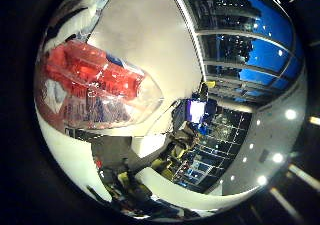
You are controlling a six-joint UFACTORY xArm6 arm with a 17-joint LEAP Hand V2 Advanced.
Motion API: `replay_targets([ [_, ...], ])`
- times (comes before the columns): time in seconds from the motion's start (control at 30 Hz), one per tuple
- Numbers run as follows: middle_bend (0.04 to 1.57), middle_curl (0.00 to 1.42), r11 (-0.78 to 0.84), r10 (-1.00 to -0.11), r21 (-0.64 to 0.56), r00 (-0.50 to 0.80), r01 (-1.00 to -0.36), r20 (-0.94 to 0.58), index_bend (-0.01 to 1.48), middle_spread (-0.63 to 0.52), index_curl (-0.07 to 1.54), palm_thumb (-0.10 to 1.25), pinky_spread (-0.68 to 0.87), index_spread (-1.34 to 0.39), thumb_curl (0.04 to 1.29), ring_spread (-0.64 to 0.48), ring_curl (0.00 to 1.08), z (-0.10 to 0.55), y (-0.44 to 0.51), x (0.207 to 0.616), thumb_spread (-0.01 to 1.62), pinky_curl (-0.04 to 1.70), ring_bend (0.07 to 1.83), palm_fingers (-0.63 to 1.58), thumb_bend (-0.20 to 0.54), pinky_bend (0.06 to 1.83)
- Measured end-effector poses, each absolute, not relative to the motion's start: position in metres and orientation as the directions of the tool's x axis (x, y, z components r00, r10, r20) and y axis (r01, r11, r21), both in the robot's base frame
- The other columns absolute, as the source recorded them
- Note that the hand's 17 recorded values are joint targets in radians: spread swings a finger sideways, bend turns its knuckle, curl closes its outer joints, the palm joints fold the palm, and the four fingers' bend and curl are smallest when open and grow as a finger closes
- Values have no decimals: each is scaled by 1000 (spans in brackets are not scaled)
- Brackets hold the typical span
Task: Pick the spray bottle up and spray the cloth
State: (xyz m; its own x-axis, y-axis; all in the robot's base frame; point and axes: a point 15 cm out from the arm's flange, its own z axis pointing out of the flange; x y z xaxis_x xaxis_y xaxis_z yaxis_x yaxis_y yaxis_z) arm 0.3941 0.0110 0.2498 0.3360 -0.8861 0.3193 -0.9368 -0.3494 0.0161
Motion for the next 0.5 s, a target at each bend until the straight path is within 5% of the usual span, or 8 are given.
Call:
replay_targets([
  [0.2,1395,761,-281,-960,-119,277,-952,46,1065,-115,991,1058,-152,-260,925,-249,892,290,67,410,499,1502,1318,1095,-22,982],
  [0.5,1394,765,-169,-941,-355,258,-920,-221,1065,-115,991,1061,-152,-260,933,-248,891,356,139,451,486,1501,1318,1094,-20,983],
])
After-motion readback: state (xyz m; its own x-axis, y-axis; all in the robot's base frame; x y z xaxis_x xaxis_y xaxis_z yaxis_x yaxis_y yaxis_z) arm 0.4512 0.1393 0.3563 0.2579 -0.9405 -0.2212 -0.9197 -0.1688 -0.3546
